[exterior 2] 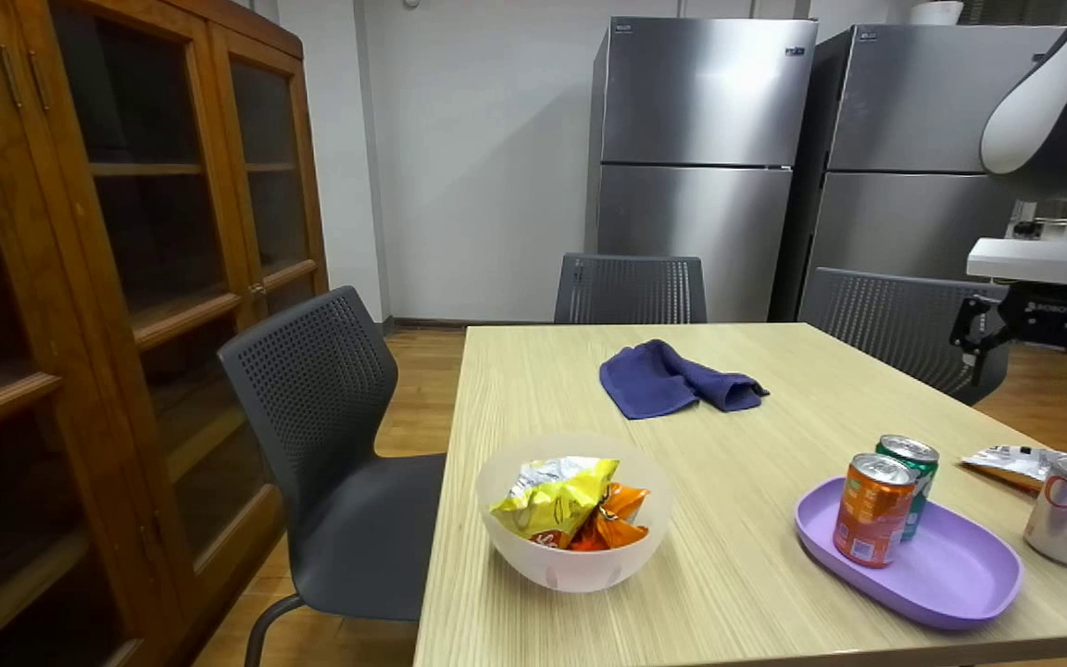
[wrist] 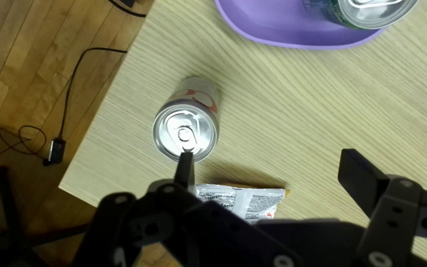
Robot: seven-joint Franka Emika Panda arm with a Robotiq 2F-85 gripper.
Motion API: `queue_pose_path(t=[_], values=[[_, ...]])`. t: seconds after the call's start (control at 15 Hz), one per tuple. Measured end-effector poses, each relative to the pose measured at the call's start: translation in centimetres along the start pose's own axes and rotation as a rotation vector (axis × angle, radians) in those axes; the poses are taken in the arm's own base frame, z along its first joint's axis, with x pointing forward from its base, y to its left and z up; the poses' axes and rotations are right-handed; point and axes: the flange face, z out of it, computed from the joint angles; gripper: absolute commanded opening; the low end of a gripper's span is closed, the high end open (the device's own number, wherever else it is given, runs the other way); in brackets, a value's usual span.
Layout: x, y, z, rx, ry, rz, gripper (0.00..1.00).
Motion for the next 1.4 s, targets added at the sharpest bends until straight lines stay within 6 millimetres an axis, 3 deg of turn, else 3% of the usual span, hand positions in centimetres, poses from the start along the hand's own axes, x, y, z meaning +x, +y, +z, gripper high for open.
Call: queue_pose_path(t=[0.67,1.4], values=[[0.0,4.1,2.7,-0.010,-0.039,0.054,1.00],[-0.5,5.1,7.7,-0.037,-0.102,0.083,1.00]])
